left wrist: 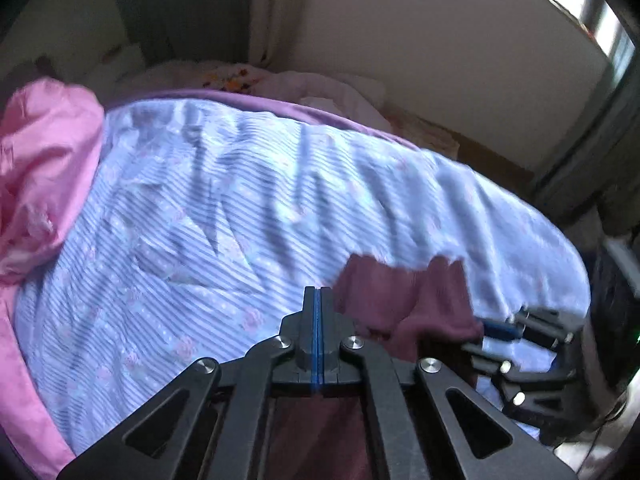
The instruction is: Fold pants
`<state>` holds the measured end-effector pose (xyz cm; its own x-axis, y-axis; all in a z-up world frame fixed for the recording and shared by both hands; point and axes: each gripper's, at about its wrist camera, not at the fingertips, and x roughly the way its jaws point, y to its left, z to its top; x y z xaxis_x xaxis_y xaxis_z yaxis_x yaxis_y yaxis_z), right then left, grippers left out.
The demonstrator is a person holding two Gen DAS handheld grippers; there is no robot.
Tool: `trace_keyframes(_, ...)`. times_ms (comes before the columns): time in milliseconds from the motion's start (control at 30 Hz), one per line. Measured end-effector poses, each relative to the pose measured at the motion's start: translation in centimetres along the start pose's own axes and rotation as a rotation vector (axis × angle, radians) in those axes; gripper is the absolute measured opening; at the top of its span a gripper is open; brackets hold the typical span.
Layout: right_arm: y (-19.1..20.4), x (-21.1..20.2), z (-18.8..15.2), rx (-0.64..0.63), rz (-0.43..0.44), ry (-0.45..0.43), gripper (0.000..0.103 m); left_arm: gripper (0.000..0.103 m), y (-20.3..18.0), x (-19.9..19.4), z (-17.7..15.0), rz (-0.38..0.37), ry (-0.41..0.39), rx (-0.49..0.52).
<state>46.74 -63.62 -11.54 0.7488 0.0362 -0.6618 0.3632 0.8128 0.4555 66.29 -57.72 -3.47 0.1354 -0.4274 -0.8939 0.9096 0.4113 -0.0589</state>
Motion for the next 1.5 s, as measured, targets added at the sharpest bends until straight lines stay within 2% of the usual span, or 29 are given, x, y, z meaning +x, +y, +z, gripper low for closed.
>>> trace_keyframes(67,0.1,0.4,0.2,0.006,-0.001,0.006,0.029,0.001,0.0,-0.4,0.2,-0.033,-0.010,0.006)
trace_keyframes(133,0.0,0.6,0.3,0.011,0.001,0.011,0.029,0.002,-1.0,-0.3,-0.2,-0.115,0.038,0.054)
trace_keyframes(200,0.0,0.6,0.3,0.010,0.005,0.013,0.029,0.006,-1.6,0.1,-0.7,-0.111,0.080,0.083)
trace_keyframes(300,0.0,0.5,0.1,-0.005,-0.001,0.012,0.029,0.026,-1.4,1.3,-1.1,-0.112,0.118,0.069)
trace_keyframes(333,0.0,0.5,0.0,-0.010,-0.006,0.012,0.029,0.036,-1.2,1.6,-1.3,-0.112,0.124,0.057)
trace_keyframes(367,0.0,0.6,0.0,-0.011,-0.009,0.014,0.029,0.042,-1.1,1.9,-1.3,-0.110,0.127,0.059)
trace_keyframes(400,-0.1,0.6,0.0,-0.007,-0.007,0.016,0.029,0.043,-1.3,2.2,-1.5,-0.105,0.132,0.077)
trace_keyframes(500,-0.3,0.7,0.0,-0.008,-0.004,0.019,0.029,0.043,-1.8,3.4,-1.5,-0.072,0.158,0.132)
trace_keyframes(600,-0.2,0.7,-0.1,-0.011,-0.008,0.013,0.029,0.036,-1.3,5.3,-1.8,-0.077,0.207,0.110)
trace_keyframes(667,-0.2,0.6,-0.1,-0.011,-0.007,0.008,0.029,0.018,-1.4,5.6,-2.2,-0.094,0.216,0.101)
trace_keyframes(733,-0.3,0.7,-0.2,-0.013,-0.011,0.007,0.029,0.009,-1.9,5.2,-2.6,-0.058,0.199,0.139)
trace_keyframes(800,-0.3,0.8,-0.2,-0.018,-0.010,0.009,0.029,0.008,-2.0,4.0,-2.3,-0.027,0.159,0.160)
trace_keyframes(833,-0.3,0.8,-0.1,-0.025,-0.013,0.009,0.027,0.007,-1.2,3.2,-1.7,-0.054,0.134,0.133)
trace_keyframes(900,-0.2,0.6,-0.1,-0.029,-0.020,0.007,0.020,0.007,0.3,2.6,-0.9,-0.053,0.118,0.090)
trace_keyframes(1000,-0.1,0.6,0.2,-0.002,-0.017,0.003,0.013,0.008,1.6,4.0,-0.5,0.010,0.151,0.079)
trace_keyframes(1100,0.5,1.3,0.6,-0.004,-0.060,0.008,0.013,0.008,1.5,6.0,-0.1,0.060,0.183,0.072)
trace_keyframes(1233,1.2,2.7,0.9,-0.061,-0.148,0.047,0.012,0.009,1.7,7.8,-0.1,0.068,0.216,0.022)
trace_keyframes(1300,1.1,3.2,0.5,-0.078,-0.183,0.067,0.012,0.011,0.9,7.4,0.0,0.085,0.209,0.047)
trace_keyframes(1400,0.8,3.0,0.0,-0.083,-0.208,0.079,0.011,0.025,0.3,5.7,0.3,0.091,0.178,0.029)
trace_keyframes(1433,0.8,2.9,-0.1,-0.090,-0.217,0.082,0.011,0.037,0.2,4.7,0.2,0.099,0.158,0.023)
trace_keyframes(1467,0.8,2.8,-0.1,-0.090,-0.226,0.086,0.011,0.046,0.0,3.1,-0.2,0.116,0.120,0.018)
trace_keyframes(1500,0.8,2.7,-0.1,-0.082,-0.232,0.091,0.011,0.047,-0.3,1.5,-0.8,0.131,0.075,0.019)
